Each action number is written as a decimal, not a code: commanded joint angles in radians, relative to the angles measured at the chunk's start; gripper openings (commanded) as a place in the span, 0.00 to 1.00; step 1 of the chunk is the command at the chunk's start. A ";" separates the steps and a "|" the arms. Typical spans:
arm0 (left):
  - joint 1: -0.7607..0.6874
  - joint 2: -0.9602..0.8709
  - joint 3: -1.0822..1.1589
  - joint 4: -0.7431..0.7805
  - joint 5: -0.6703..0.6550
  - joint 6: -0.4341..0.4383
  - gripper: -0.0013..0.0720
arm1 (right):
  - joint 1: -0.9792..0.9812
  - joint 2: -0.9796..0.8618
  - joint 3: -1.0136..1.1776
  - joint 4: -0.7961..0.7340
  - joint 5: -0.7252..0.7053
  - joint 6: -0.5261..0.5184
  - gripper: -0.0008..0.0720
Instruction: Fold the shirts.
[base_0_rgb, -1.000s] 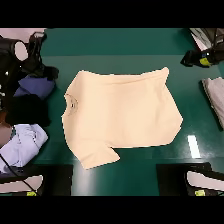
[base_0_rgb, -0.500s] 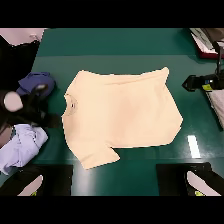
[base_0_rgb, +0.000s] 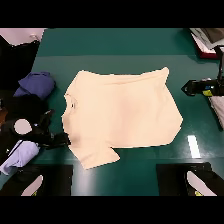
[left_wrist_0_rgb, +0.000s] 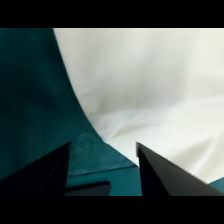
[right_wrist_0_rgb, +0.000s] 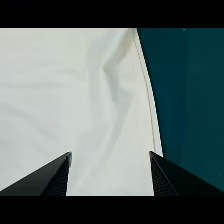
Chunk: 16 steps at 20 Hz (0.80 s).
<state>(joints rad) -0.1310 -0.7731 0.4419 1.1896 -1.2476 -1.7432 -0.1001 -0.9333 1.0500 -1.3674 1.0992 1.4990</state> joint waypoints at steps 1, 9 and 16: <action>0.001 0.005 -0.050 -0.038 0.063 -0.005 0.70 | 0.000 0.004 -0.003 0.014 -0.001 -0.005 0.78; 0.001 0.002 -0.064 -0.068 0.109 -0.003 0.70 | 0.000 0.004 -0.003 0.014 0.000 -0.004 0.78; 0.001 -0.047 -0.085 -0.072 0.136 -0.002 0.69 | 0.000 0.004 -0.003 0.014 0.004 -0.004 0.78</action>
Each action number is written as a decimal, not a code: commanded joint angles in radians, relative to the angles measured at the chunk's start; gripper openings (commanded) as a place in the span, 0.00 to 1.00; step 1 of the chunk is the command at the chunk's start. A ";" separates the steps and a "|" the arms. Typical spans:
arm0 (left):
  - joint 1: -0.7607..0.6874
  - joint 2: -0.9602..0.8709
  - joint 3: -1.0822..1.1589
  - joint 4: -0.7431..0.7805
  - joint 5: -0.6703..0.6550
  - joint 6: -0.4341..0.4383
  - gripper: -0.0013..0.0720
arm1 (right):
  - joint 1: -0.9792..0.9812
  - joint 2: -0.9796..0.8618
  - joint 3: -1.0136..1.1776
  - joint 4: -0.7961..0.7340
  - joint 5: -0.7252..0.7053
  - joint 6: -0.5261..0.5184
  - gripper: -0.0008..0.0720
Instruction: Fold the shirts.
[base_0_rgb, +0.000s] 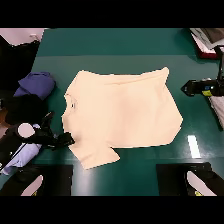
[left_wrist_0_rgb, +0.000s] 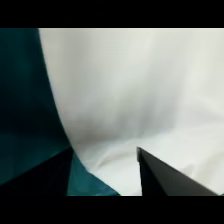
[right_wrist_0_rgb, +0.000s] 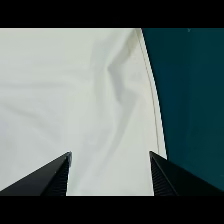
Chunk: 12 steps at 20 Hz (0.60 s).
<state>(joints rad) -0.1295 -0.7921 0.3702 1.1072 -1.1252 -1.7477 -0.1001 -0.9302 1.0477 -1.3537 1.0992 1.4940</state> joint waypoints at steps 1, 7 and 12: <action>-0.001 -0.028 -0.013 0.001 0.016 0.008 0.69 | 0.000 0.001 0.000 0.000 0.008 0.001 0.78; -0.001 -0.027 0.030 -0.037 -0.002 0.101 0.05 | -0.030 0.000 -0.004 -0.003 0.156 -0.014 0.78; -0.001 -0.026 0.262 0.008 -0.072 0.158 0.05 | -0.204 0.001 -0.204 0.000 0.285 -0.028 0.78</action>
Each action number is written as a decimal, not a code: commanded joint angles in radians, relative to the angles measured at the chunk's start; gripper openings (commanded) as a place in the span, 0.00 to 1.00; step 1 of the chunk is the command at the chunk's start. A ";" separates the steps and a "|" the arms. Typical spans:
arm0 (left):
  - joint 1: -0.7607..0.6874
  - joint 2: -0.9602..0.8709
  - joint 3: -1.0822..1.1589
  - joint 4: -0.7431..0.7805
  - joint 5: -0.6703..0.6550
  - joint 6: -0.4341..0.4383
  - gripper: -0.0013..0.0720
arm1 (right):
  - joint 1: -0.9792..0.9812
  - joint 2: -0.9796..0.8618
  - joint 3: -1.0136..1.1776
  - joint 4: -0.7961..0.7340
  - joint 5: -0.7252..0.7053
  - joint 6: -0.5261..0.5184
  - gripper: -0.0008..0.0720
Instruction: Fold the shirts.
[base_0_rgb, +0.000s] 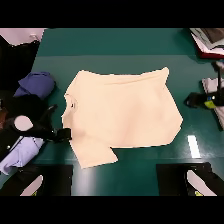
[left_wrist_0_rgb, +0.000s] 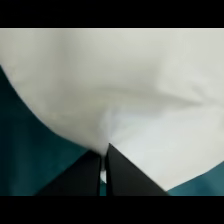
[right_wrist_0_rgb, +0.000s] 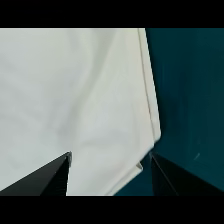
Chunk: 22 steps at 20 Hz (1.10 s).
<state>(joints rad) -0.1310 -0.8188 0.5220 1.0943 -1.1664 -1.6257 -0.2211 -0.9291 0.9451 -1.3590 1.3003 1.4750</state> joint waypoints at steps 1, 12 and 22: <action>0.001 0.001 0.153 0.030 -0.026 0.037 0.05 | -0.111 0.000 -0.165 0.006 0.084 -0.020 0.78; 0.001 0.000 0.230 0.035 -0.035 0.036 0.05 | -0.129 -0.001 -0.373 0.019 -0.061 -0.045 0.60; 0.001 0.000 0.230 0.035 -0.084 0.036 0.05 | -0.106 -0.117 -0.373 0.135 -0.143 -0.054 0.46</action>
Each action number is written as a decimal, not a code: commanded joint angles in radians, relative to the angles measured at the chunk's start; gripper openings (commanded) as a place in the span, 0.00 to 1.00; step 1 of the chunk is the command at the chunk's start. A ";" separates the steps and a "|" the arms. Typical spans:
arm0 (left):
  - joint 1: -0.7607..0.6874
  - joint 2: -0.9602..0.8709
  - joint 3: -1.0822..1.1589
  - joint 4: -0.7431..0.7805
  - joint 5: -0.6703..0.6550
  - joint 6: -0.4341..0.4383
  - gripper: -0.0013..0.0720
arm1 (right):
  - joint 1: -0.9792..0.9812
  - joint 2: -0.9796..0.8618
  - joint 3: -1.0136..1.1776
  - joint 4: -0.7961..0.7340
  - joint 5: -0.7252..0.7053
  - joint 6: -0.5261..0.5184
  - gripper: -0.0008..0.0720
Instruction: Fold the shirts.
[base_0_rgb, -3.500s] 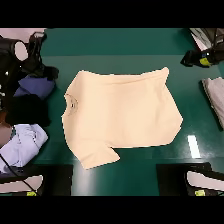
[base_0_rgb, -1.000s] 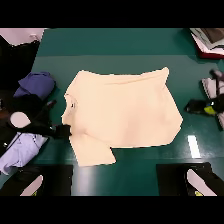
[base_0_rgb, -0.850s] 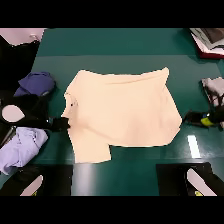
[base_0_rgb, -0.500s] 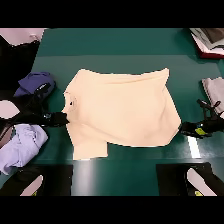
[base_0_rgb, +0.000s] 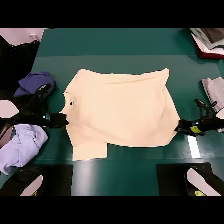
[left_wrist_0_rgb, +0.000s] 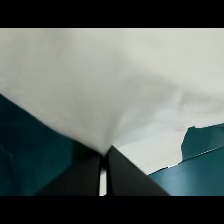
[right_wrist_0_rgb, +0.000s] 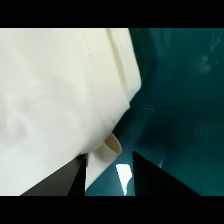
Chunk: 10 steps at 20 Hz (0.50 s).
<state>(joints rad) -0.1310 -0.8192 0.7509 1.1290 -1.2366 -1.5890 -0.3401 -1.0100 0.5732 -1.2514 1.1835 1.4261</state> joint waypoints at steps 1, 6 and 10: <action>0.001 0.001 0.001 0.000 -0.014 0.000 0.05 | 0.024 -0.045 -0.002 0.027 -0.028 -0.006 0.41; 0.001 0.001 0.001 0.000 -0.032 0.001 0.05 | 0.071 0.000 0.001 -0.026 -0.019 -0.013 0.03; 0.001 0.001 0.001 0.000 -0.039 0.026 0.05 | -0.044 0.166 0.001 -0.098 0.121 -0.013 0.03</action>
<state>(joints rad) -0.1310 -0.8192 0.7509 1.1290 -1.2690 -1.5753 -0.3233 -0.9360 0.5720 -1.2964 1.2057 1.4120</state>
